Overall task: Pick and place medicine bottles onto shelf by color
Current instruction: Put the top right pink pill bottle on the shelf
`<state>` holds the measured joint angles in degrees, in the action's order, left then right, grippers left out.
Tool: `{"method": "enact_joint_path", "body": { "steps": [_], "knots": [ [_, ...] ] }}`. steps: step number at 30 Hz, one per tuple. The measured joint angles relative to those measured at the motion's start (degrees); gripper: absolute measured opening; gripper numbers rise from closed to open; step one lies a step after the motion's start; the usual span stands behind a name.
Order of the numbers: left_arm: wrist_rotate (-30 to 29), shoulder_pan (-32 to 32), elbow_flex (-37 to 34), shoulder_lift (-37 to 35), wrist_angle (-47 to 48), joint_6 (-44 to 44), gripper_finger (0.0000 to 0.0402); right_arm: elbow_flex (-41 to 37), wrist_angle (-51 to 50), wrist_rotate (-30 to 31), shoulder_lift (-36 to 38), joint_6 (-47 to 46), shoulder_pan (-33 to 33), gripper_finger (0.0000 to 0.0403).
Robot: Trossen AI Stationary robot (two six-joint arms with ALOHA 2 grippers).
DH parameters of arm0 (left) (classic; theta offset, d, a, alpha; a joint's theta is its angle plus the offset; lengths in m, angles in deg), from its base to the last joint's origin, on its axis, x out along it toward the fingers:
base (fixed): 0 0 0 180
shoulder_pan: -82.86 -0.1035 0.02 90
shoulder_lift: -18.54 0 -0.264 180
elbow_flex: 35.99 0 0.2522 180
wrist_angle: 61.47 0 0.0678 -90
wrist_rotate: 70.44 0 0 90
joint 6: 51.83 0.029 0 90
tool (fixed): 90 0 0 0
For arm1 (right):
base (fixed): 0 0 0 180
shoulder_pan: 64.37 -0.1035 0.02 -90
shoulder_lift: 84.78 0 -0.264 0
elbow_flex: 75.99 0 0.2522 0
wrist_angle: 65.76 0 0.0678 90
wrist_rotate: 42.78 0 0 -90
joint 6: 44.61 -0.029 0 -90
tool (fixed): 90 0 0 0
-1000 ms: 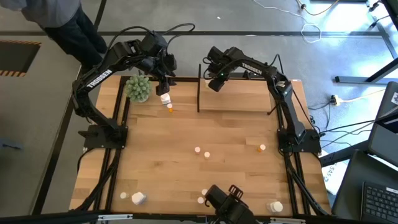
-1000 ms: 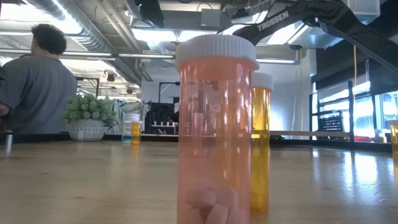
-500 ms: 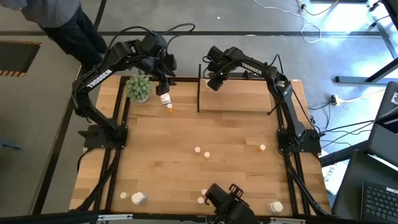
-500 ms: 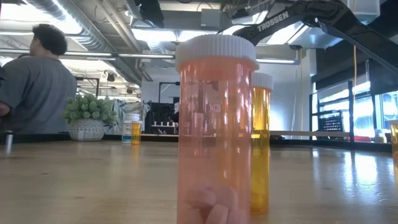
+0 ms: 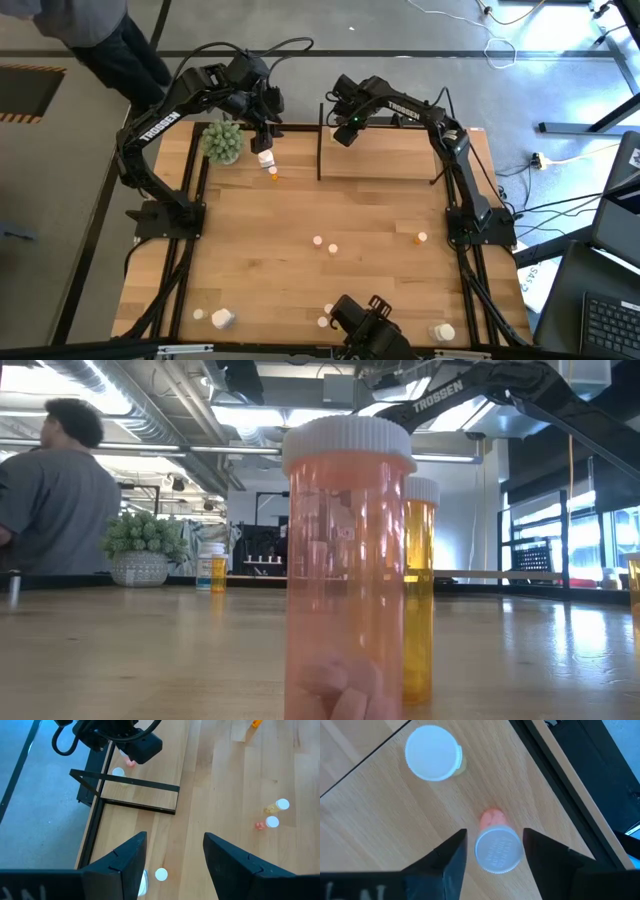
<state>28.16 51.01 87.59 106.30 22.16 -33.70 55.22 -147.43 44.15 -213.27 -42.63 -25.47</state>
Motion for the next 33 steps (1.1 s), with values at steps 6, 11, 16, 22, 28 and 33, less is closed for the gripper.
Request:
{"method": "enact_joint_path", "body": {
  "steps": [6,11,16,22,28,33],
  "knots": [
    [0.0,0.0,0.0,0.0,0.0,0.0,0.0190,0.0,0.0,0.0,0.0,0.0,0.0,0.0199],
    [0.0,0.0,0.0,0.0,0.0,0.0,0.0190,0.0,-0.3,0.0,0.0,-0.2,0.1,0.0199],
    [0.0,0.0,0.0,0.0,0.0,0.0,0.0190,0.0,-0.8,0.0,0.1,-0.3,0.4,0.0199],
    [0.0,0.0,0.0,0.0,0.1,0.0,0.0190,0.0,-0.8,0.0,0.1,-1.3,1.1,0.0199],
    [0.0,0.0,0.0,0.0,0.2,0.0,0.0190,0.0,-1.2,0.0,0.8,-1.5,1.2,0.0199],
    [0.0,0.0,0.0,0.0,0.2,0.0,0.0190,0.1,-1.4,-2.0,2.2,-1.5,1.2,0.0199]
  ]
}}
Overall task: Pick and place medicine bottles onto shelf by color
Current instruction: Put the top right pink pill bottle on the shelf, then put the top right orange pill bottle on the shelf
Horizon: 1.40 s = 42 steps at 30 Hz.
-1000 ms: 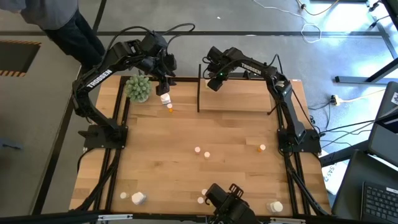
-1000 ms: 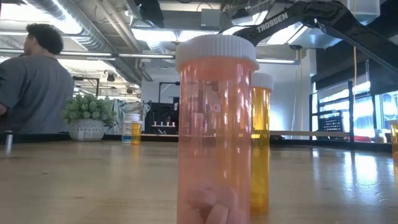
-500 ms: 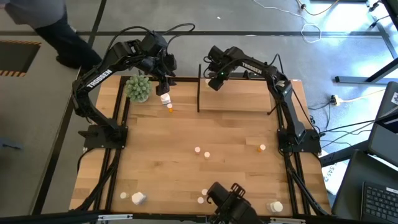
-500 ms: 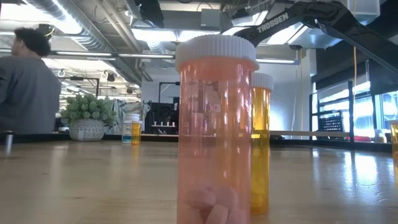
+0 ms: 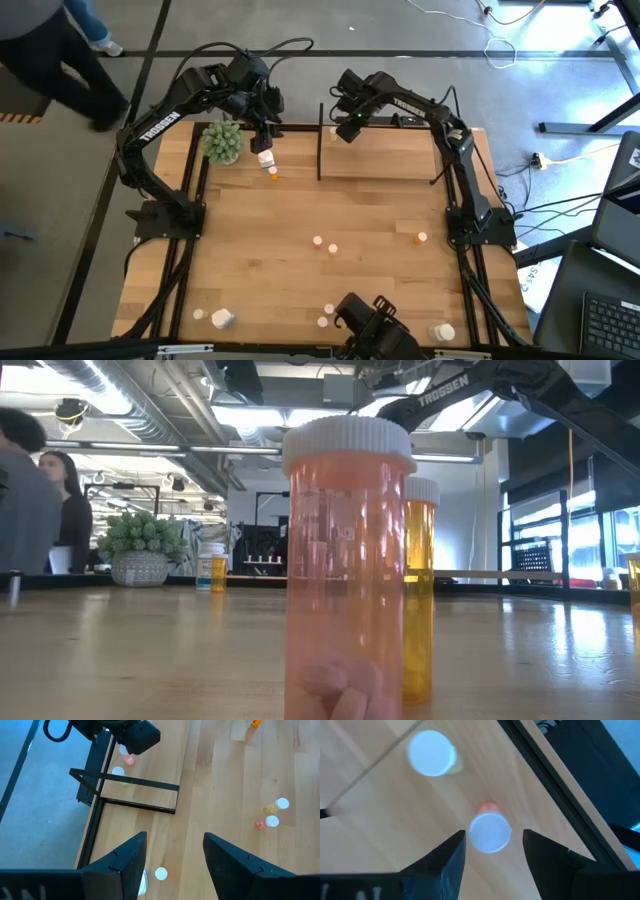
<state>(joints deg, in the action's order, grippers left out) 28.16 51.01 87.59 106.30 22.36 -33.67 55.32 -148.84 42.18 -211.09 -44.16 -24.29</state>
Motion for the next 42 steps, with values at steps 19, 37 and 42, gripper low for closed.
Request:
{"method": "enact_joint_path", "body": {
  "steps": [19,37,42],
  "knots": [
    [-1.6,0.0,0.0,0.0,5.9,-1.6,0.0190,0.0,0.3,-2.2,9.8,0.0,-0.1,0.0199],
    [-3.2,2.1,-7.4,-11.1,7.5,-14.4,0.0190,0.0,3.0,-2.1,27.6,3.5,-6.4,0.0199],
    [-5.2,5.4,-20.6,-23.1,-4.7,-21.5,0.0190,0.0,3.0,-2.1,29.3,5.8,-8.0,0.0199]
  ]
}}
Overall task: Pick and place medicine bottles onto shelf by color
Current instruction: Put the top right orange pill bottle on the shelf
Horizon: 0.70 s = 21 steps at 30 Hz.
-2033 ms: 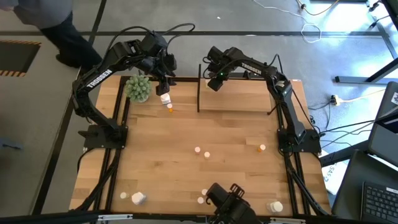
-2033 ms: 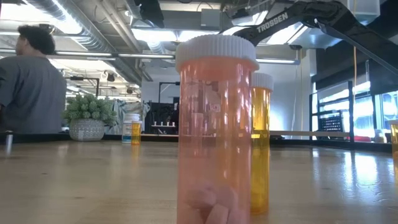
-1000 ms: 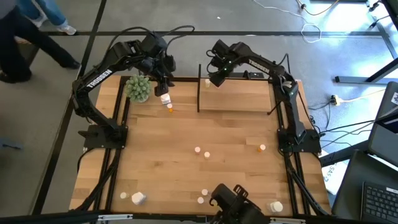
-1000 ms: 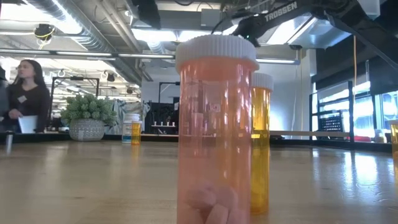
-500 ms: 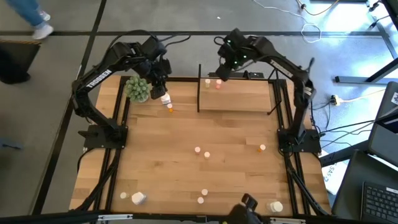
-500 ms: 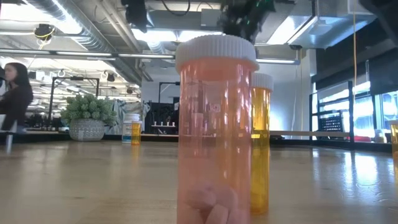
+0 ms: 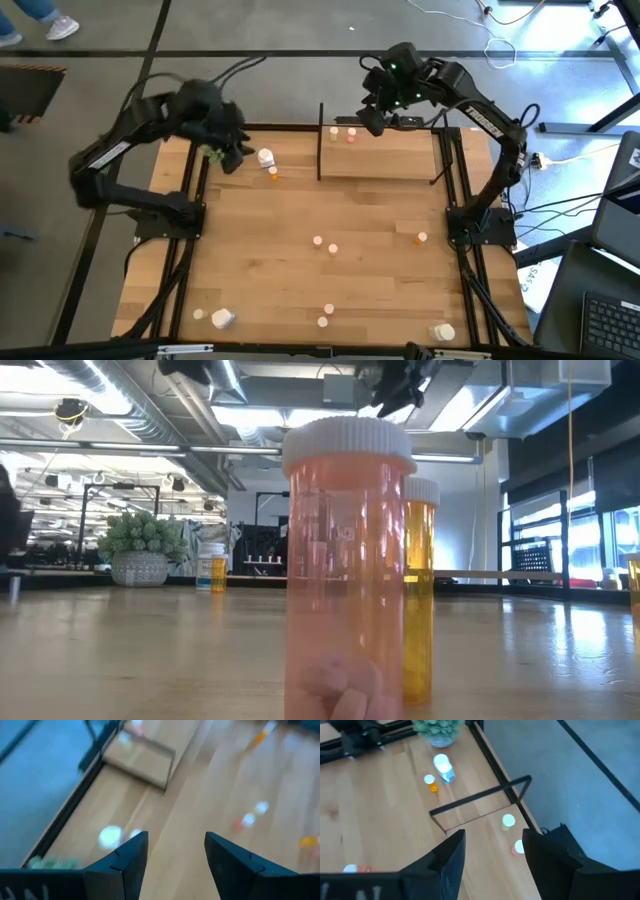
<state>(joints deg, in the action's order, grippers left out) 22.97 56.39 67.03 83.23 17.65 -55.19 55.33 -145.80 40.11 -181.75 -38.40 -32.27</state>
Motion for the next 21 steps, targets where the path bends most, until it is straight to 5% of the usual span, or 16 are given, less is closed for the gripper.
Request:
{"method": "enact_joint_path", "body": {
  "steps": [10,21],
  "knots": [
    [-5.9,9.9,-30.6,-16.9,-24.7,-9.2,0.0190,0.0,3.7,0.0,1.9,0.4,-1.7,0.0199],
    [-13.2,16.5,-54.1,-22.2,-39.8,-22.4,0.0190,0.0,3.9,-0.1,1.9,0.1,-1.7,0.0199]
  ]
}}
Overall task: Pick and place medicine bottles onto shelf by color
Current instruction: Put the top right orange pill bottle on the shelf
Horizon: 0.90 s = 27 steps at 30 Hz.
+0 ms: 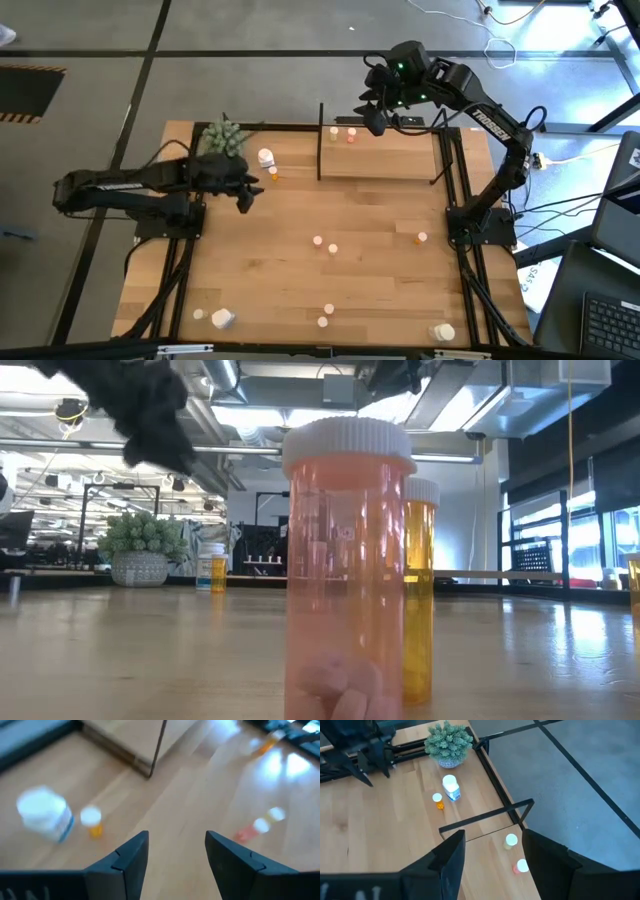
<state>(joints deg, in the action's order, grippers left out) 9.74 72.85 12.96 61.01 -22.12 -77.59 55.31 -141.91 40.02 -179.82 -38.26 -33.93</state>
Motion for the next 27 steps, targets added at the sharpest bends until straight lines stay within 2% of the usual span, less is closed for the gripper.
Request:
{"method": "enact_joint_path", "body": {
  "steps": [4,8,11,21,27],
  "knots": [
    [-5.4,1.6,-6.7,0.1,-3.5,-4.1,0.0190,0.0,0.0,0.0,0.0,0.0,0.0,0.0199],
    [-12.8,2.6,-13.3,0.6,-9.5,-3.6,0.0190,0.0,0.0,0.0,0.0,-0.1,0.0,0.0199],
    [-16.0,2.6,-17.5,0.6,-13.0,-2.0,0.0190,0.0,0.0,0.0,0.0,-0.1,0.0,0.0199],
    [-16.2,2.6,-27.6,0.6,-27.8,0.0,0.0190,0.0,1.5,0.0,0.0,-0.2,0.0,0.0199],
    [-16.3,2.6,-30.7,0.7,-35.7,7.4,0.0190,0.0,1.5,0.0,0.0,-0.2,0.0,0.0199]
  ]
}}
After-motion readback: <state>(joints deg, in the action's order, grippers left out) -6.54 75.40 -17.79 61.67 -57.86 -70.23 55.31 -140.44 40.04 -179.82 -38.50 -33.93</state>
